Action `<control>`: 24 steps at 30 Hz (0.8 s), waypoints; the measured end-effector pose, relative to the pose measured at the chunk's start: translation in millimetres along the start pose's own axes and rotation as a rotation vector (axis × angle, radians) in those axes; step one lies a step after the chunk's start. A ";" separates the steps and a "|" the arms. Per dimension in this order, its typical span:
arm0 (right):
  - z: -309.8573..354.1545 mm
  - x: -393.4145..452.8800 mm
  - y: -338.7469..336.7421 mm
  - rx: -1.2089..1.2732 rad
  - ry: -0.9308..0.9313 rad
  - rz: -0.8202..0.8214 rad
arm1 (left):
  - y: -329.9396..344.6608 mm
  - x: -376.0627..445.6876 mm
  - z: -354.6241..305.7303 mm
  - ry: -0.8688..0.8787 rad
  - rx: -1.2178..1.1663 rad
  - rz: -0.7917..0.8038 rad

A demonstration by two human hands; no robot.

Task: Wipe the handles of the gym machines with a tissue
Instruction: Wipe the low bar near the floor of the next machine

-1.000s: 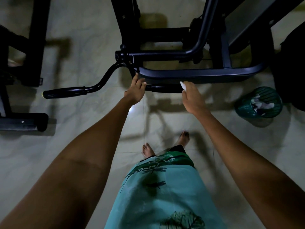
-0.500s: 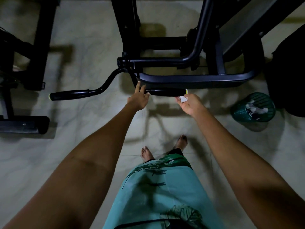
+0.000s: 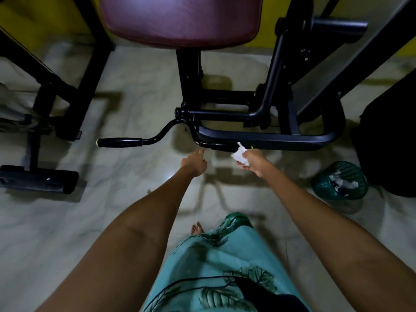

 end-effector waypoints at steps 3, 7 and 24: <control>5.0 -10.9 7.5 -0.250 -0.014 0.019 | -3.8 -19.5 -3.0 -0.039 0.045 -0.029; 9.3 -15.0 14.8 -0.415 -0.062 0.005 | -7.2 -43.8 -2.6 -0.069 0.127 -0.046; 3.3 -61.8 138.0 -0.636 -0.313 0.287 | -6.8 -176.8 70.4 -0.359 0.187 -0.050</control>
Point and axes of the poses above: each hand's wrist, its own x-axis towards the middle knuckle, its own y-axis out of the palm, z = x × y, the point moved 4 cm from there along x, towards the middle knuckle, and after that the axes turned 8 degrees about z, right-handed, at the moved point
